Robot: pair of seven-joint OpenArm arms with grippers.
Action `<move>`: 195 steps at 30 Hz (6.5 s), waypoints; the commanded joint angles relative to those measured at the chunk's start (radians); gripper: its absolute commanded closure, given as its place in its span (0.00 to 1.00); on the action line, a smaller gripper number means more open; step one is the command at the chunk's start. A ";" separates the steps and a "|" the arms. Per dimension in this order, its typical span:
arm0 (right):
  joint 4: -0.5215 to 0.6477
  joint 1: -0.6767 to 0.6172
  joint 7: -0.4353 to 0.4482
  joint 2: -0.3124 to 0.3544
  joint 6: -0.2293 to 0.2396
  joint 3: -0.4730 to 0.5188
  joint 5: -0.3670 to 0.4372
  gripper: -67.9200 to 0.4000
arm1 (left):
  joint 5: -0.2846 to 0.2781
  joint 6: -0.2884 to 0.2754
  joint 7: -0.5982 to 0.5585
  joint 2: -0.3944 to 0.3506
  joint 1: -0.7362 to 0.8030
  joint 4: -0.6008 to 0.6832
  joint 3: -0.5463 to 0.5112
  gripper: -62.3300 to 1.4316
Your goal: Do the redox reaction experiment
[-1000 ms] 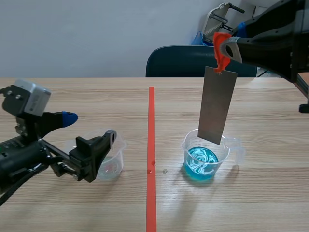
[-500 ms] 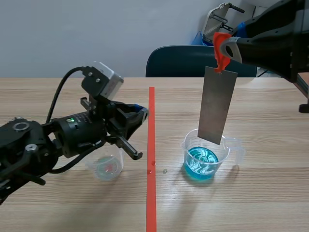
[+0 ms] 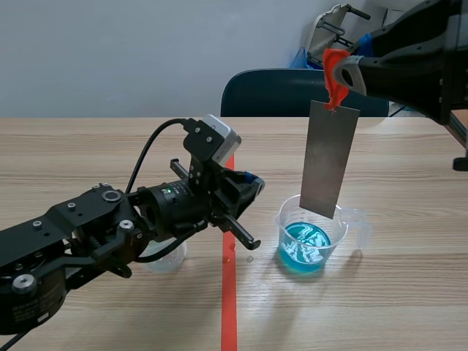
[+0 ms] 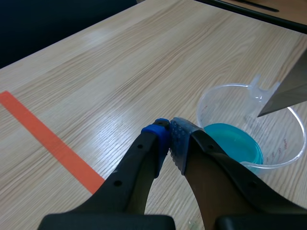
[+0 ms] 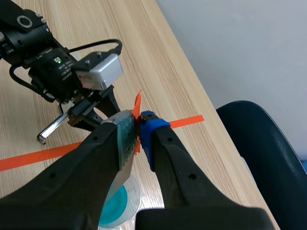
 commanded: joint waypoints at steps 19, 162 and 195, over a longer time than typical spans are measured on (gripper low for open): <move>0.004 0.014 0.011 0.015 0.006 0.014 0.008 0.98 | -0.004 -0.003 -0.038 0.025 -0.022 0.008 0.074 0.95; 0.004 0.014 0.011 0.016 0.006 0.014 0.008 0.98 | 0.134 0.416 -0.184 -0.343 0.575 0.529 -0.002 0.00; 0.004 0.014 0.011 0.015 0.006 0.014 0.008 0.98 | 0.134 0.415 -0.185 -0.343 0.575 0.529 -0.002 0.00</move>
